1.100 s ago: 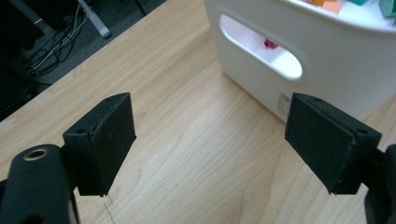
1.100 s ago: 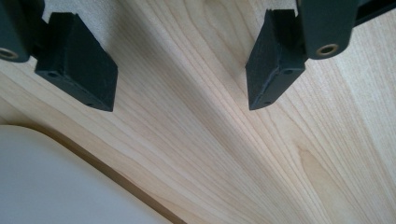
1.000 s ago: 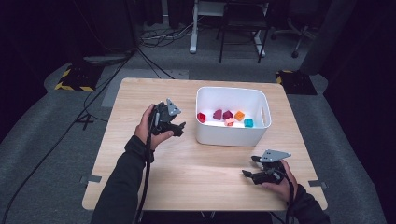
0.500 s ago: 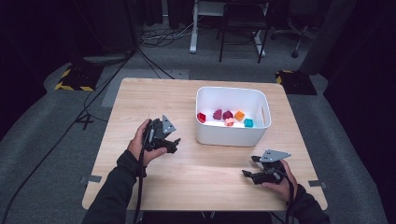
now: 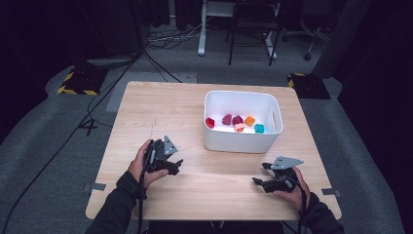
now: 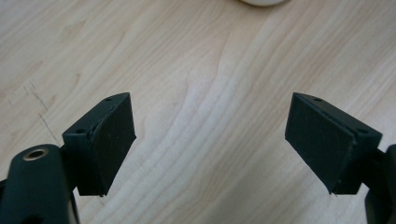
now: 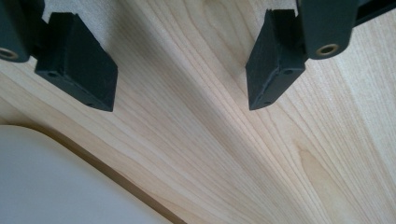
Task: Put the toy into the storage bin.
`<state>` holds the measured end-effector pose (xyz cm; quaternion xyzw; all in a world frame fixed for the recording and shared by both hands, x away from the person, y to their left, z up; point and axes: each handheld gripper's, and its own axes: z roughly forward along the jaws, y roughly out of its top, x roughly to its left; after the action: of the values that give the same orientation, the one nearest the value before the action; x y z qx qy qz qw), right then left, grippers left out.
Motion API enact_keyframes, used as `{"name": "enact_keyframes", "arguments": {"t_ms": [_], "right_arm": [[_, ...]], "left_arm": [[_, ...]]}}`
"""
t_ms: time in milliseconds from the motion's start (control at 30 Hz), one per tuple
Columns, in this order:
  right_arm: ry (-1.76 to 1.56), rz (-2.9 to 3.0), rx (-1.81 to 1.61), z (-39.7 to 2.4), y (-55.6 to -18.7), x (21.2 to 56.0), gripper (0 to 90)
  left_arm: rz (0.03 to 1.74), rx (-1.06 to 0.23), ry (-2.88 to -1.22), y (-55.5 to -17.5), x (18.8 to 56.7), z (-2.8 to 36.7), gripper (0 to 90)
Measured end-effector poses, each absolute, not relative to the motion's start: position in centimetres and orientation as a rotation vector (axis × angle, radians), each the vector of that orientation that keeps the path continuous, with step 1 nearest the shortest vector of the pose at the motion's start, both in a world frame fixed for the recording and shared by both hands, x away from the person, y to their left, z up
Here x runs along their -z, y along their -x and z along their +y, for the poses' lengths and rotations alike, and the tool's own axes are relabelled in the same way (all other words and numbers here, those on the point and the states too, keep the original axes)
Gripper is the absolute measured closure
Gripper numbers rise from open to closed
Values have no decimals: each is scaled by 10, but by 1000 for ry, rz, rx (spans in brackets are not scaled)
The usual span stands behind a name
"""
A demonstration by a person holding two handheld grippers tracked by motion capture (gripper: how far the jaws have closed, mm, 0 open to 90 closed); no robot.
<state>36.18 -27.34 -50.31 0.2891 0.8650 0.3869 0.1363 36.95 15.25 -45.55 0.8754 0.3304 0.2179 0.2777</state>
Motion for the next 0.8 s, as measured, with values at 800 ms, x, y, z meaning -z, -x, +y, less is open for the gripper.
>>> {"name": "enact_keyframes", "arguments": {"t_ms": [800], "right_arm": [[-838,2503,-1121,-273,-362,503,249]], "left_arm": [[914,-539,-2350,-322,487,169,162]]}}
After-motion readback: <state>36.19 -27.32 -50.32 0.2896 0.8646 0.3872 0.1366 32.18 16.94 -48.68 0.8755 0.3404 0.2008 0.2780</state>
